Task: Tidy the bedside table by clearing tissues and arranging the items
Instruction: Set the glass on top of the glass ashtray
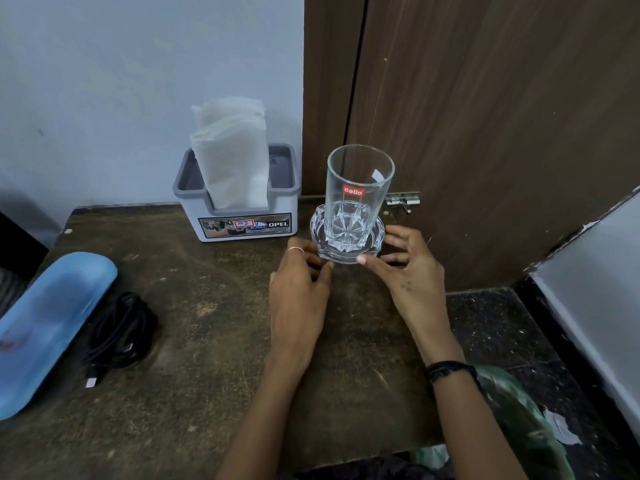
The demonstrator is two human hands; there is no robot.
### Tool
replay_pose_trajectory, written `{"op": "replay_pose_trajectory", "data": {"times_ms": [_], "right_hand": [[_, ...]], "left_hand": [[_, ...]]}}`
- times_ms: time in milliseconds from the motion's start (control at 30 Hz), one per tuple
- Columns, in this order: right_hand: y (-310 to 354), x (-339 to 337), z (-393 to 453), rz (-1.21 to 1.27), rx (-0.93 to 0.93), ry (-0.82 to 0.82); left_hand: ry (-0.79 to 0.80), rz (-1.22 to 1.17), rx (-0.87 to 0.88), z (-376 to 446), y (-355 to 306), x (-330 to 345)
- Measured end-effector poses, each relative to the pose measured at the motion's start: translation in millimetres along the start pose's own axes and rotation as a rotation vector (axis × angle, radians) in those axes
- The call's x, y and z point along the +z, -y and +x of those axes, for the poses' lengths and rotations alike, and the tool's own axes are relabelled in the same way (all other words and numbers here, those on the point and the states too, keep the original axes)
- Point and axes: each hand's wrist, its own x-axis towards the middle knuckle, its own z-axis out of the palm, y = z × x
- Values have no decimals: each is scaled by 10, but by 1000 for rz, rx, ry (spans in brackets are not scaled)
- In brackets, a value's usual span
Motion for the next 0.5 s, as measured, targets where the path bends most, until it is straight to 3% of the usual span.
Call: {"op": "replay_pose_trajectory", "data": {"times_ms": [200, 500], "right_hand": [[-8, 151, 10, 42, -8, -93], [-6, 236, 74, 99, -5, -79]], "left_hand": [[-2, 36, -5, 25, -12, 8], [54, 141, -22, 46, -72, -35]]}}
